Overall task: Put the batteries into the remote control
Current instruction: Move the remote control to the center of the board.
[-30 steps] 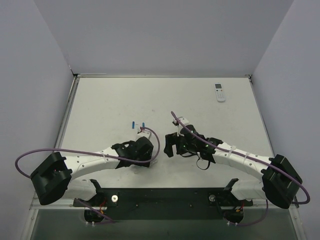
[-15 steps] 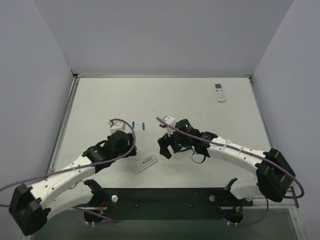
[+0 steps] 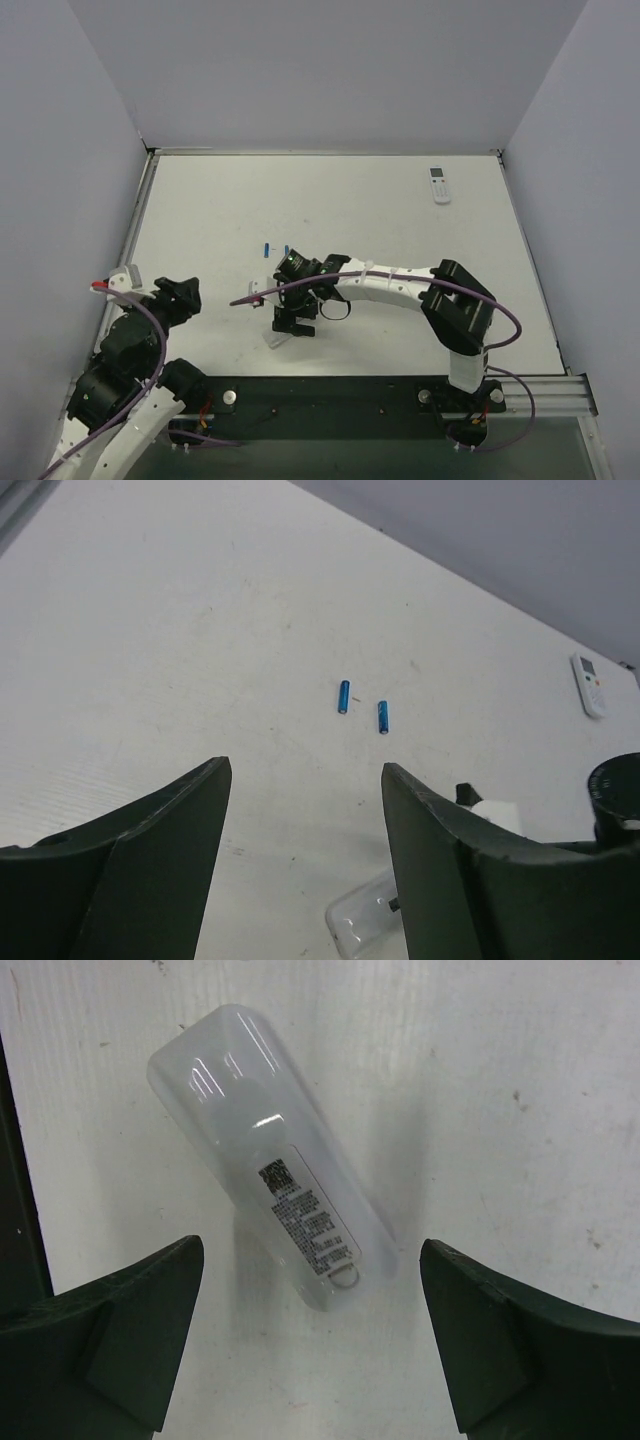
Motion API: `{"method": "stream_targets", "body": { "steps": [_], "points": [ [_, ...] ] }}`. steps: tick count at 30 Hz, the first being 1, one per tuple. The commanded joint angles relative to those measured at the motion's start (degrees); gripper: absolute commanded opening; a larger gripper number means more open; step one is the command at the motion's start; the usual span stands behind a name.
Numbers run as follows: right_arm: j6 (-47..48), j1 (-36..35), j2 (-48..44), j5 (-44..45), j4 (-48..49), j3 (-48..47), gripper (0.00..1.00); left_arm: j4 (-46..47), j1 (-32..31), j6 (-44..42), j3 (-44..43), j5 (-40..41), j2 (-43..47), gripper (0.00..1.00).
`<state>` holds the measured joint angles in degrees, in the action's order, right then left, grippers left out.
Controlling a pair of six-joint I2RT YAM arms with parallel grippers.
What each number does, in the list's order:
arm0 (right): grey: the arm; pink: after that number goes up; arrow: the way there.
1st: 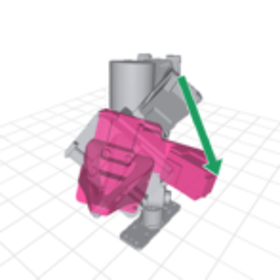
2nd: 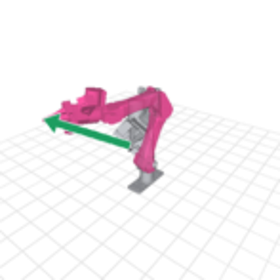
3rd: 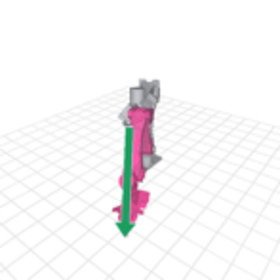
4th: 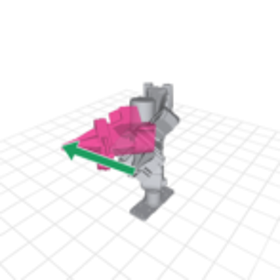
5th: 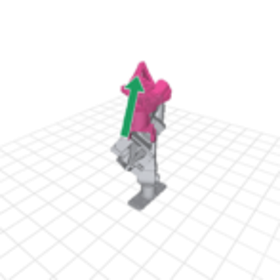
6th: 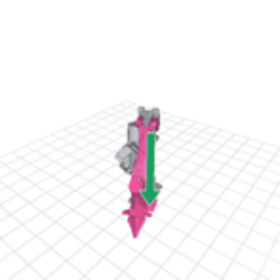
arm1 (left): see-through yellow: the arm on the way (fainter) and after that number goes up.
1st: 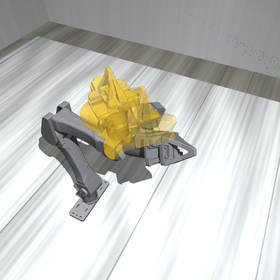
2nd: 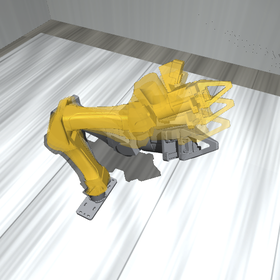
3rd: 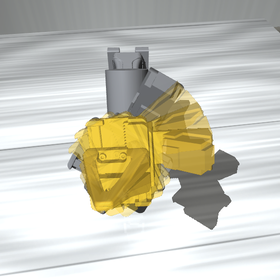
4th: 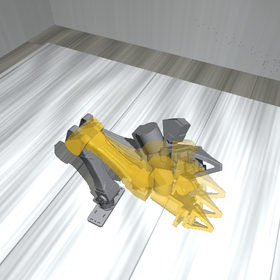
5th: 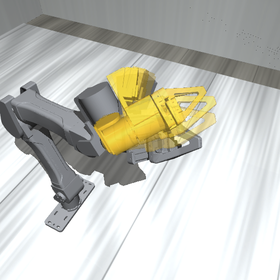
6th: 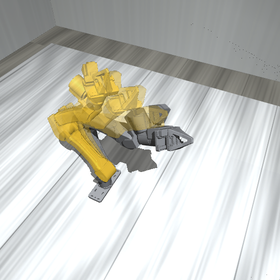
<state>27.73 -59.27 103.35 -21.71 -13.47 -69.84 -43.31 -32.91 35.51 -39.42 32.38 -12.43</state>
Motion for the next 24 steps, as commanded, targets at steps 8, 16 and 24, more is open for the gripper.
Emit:
{"method": "stream_targets", "body": {
  "steps": [8, 16, 24],
  "points": [
    [7.43, -3.58, 10.81, 1.58, -12.72, -10.66, 0.72, -1.43, 0.21, -3.25, 1.1, 6.47, 10.14, 0.71],
    [1.82, -1.39, 12.4, 5.27, -12.89, -10.41, 0.38, -1.25, 0.3, -4.22, 1.1, 5.76, 8.38, 0.71],
    [-19.32, 10.55, 1.71, 16.07, -10.7, 2.24, 0.22, -1.95, 0.39, -3.87, 1.36, 7.78, 11.1, 0.74]
  ]
}}
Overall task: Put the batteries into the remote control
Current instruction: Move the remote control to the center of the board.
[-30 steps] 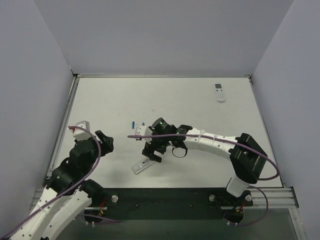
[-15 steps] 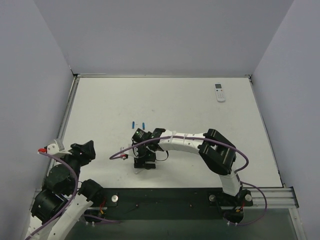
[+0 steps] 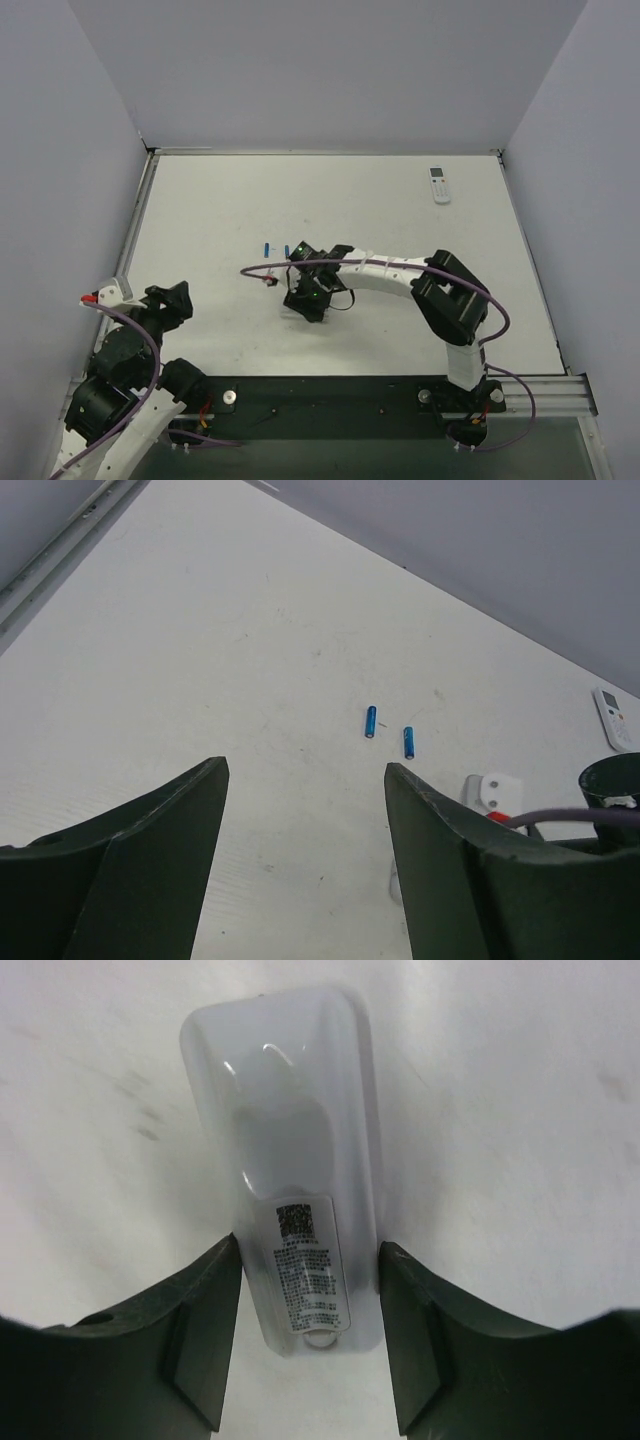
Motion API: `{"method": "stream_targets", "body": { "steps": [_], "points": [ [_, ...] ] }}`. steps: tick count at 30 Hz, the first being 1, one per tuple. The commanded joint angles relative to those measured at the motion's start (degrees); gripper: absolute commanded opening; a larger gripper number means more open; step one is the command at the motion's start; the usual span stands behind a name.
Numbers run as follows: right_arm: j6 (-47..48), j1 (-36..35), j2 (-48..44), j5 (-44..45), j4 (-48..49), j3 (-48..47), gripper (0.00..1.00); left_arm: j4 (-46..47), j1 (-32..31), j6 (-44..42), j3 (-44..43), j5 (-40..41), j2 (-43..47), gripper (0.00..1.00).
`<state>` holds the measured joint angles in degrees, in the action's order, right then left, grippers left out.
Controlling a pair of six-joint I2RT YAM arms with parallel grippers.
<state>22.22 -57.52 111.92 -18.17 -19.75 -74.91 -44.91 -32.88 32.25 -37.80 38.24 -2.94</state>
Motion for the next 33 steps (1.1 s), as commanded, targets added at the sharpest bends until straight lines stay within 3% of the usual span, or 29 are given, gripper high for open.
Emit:
{"method": "stream_targets", "body": {
  "steps": [1, 4, 8, 14, 20, 28, 33],
  "points": [
    [-16.91, 10.65, -8.11, 14.38, -3.29, 8.81, 0.22, -0.62, 0.36, -0.52, -0.17, 2.8, 1.97, 0.75],
    [-28.85, 18.1, -12.85, 17.38, -1.1, 14.61, 0.22, -1.5, 0.36, -0.35, -0.43, 3.51, 2.68, 0.77],
    [-35.66, 25.25, -17.43, 18.0, 2.07, 19.8, 0.25, -2.46, 0.63, 0.27, -0.69, 4.82, 6.71, 0.79],
    [-38.21, 31.14, -19.11, 14.04, 5.24, 22.97, 0.56, -5.81, 0.63, 3.79, -2.1, 7.99, 7.16, 0.84],
    [-39.44, 31.76, -25.68, 15.71, 6.82, 25.77, 0.75, -6.07, 0.63, 4.05, -2.98, 8.34, 7.25, 0.84],
    [-41.47, 34.92, -59.41, 29.14, 6.83, 31.23, 0.93, -7.48, 1.07, 6.42, -4.47, 10.36, 7.6, 0.87],
    [-40.76, 35.1, -82.18, 44.51, 5.68, 34.56, 0.99, -8.62, 1.24, 7.39, -5.09, 10.89, 7.69, 0.87]
  ]
}}
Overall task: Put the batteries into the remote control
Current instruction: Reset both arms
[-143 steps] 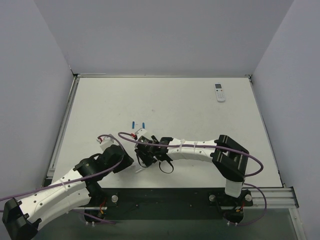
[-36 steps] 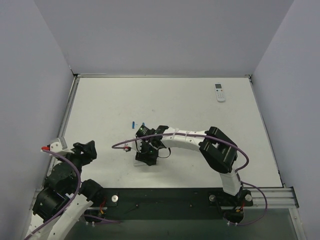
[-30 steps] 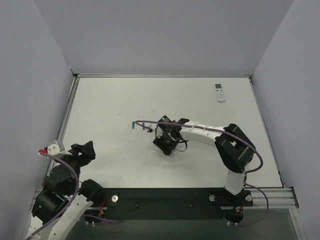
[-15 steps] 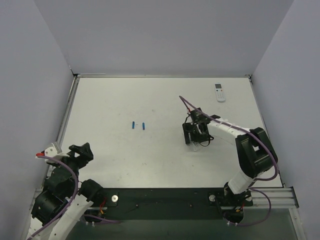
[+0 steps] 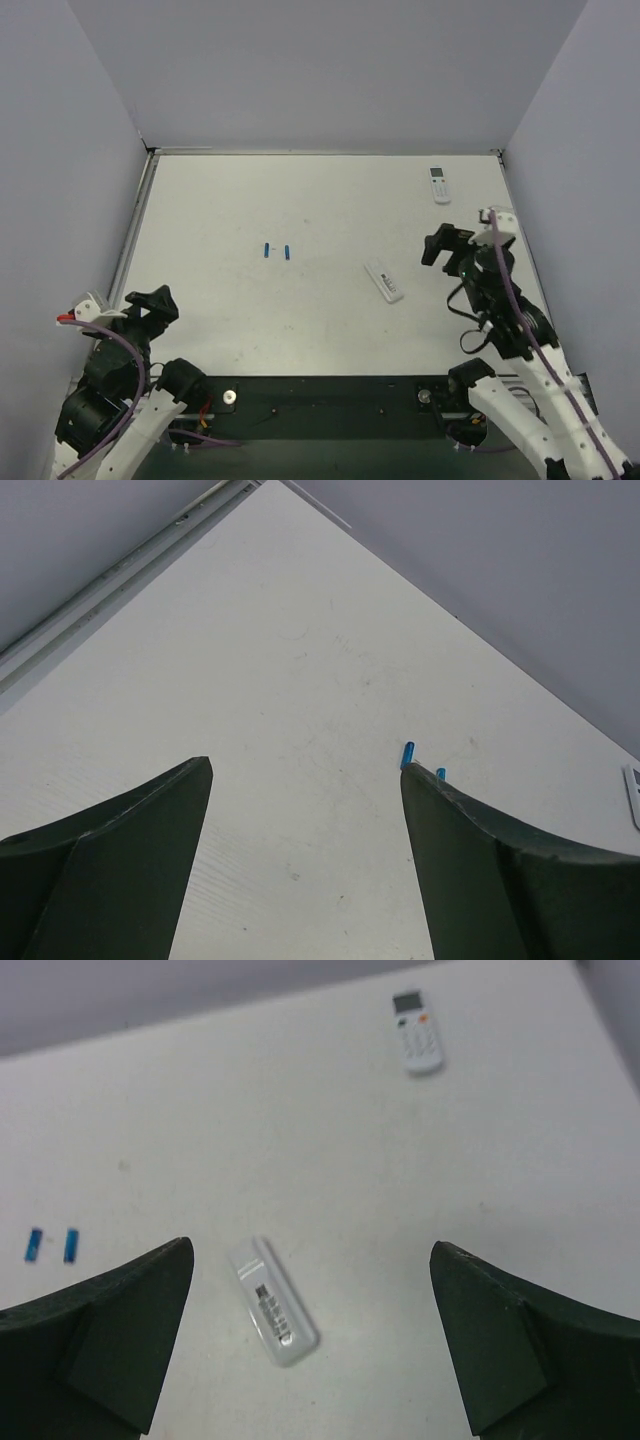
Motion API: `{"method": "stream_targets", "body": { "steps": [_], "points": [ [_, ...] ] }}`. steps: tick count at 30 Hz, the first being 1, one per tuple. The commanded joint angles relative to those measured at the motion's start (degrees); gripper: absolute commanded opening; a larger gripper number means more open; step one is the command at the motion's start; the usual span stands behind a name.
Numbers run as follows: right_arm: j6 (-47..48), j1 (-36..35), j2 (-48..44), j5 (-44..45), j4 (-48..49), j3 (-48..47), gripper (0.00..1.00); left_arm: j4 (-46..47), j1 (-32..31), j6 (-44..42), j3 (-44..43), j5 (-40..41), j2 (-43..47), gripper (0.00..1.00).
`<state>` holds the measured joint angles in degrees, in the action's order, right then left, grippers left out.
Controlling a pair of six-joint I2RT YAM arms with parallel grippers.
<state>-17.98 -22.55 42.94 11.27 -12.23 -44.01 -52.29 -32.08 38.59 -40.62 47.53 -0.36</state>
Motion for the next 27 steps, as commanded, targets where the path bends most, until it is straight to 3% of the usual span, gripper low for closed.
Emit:
{"method": "stream_targets", "body": {
  "steps": [1, 5, 11, 20, 27],
  "points": [
    [-1.26, 0.22, -16.01, 17.1, -1.66, 4.36, 0.99, -1.23, 0.43, 0.96, -2.27, 1.6, 5.19, 0.87],
    [0.74, 0.22, -27.88, 22.65, -1.66, 6.65, 1.0, -1.23, 0.43, 0.79, -2.1, 1.69, 5.19, 0.88],
    [4.78, 0.22, -35.37, 33.11, -0.17, 10.96, 1.0, 0.26, 0.43, -0.53, -1.92, 1.6, 5.11, 0.93],
    [9.71, 0.22, -39.07, 33.73, 3.52, 15.88, 1.0, 10.81, 1.4, -4.74, 1.6, -1.56, 4.93, 0.96],
    [9.98, 0.83, -36.26, 31.18, 5.29, 16.24, 1.0, 13.53, 7.45, -6.68, 2.12, -5.33, 5.11, 0.96]
  ]
}}
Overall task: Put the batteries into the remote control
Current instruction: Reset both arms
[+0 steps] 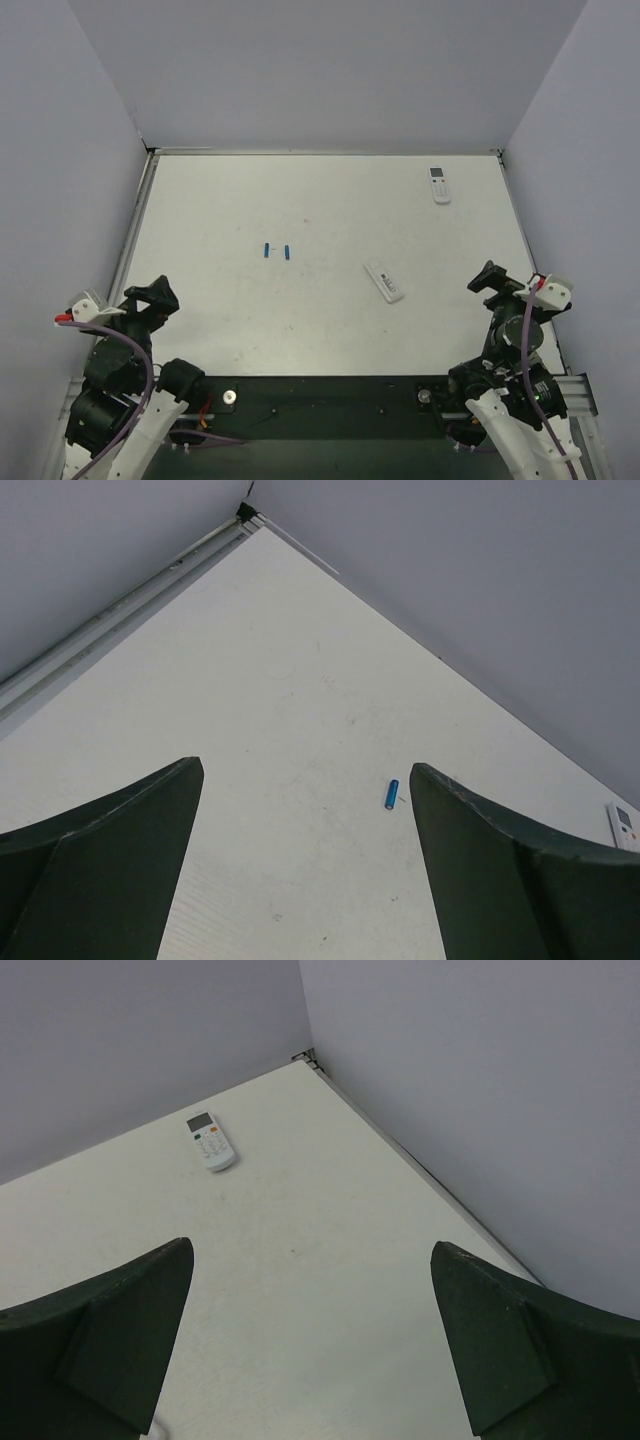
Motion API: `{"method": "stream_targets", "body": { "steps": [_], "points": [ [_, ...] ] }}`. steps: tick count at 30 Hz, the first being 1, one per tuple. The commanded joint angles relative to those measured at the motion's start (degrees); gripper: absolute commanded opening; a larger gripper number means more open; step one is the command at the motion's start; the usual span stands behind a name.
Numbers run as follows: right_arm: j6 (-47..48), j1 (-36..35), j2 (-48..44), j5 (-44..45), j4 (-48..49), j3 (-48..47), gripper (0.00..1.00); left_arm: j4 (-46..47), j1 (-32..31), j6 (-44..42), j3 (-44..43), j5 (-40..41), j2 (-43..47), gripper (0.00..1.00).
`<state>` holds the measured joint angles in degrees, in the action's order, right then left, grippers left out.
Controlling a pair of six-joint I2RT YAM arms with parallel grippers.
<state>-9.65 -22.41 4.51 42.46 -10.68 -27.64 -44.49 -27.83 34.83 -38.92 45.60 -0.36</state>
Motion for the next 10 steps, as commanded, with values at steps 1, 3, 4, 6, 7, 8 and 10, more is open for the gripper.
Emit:
{"method": "stream_targets", "body": {
  "steps": [1, 3, 4, 6, 7, 8, 10],
  "points": [
    [1.65, 0.79, 2.08, -0.09, 3.65, 0.04, 1.0, 6.17, 4.01, -3.36, 0.51, -4.11, 5.19, 0.96],
    [2.0, 0.79, 1.12, -0.71, 3.38, 0.48, 1.0, 7.48, 5.68, -3.71, 0.77, -6.4, 5.28, 0.96],
    [1.92, 0.79, -0.11, -0.88, 3.3, 0.57, 1.0, 8.01, 7.08, -4.32, 1.12, -7.19, 5.28, 0.96],
    [1.48, 0.79, -1.17, -1.15, 3.38, 0.74, 1.0, 9.24, 8.49, -4.68, 1.56, -9.2, 5.28, 0.96],
    [1.39, 0.88, -1.87, -1.15, 3.38, 0.83, 1.0, 9.68, 9.54, -5.2, 2.0, -9.83, 5.28, 0.96],
    [1.3, 0.79, -2.05, -1.15, 3.38, 0.83, 1.0, 10.21, 9.99, -5.38, 2.0, -10.53, 5.28, 0.96],
    [1.21, 0.79, -2.05, -0.97, 3.29, 0.83, 1.0, 10.91, 10.87, -5.82, 2.18, -12.2, 5.19, 0.96]
  ]
}}
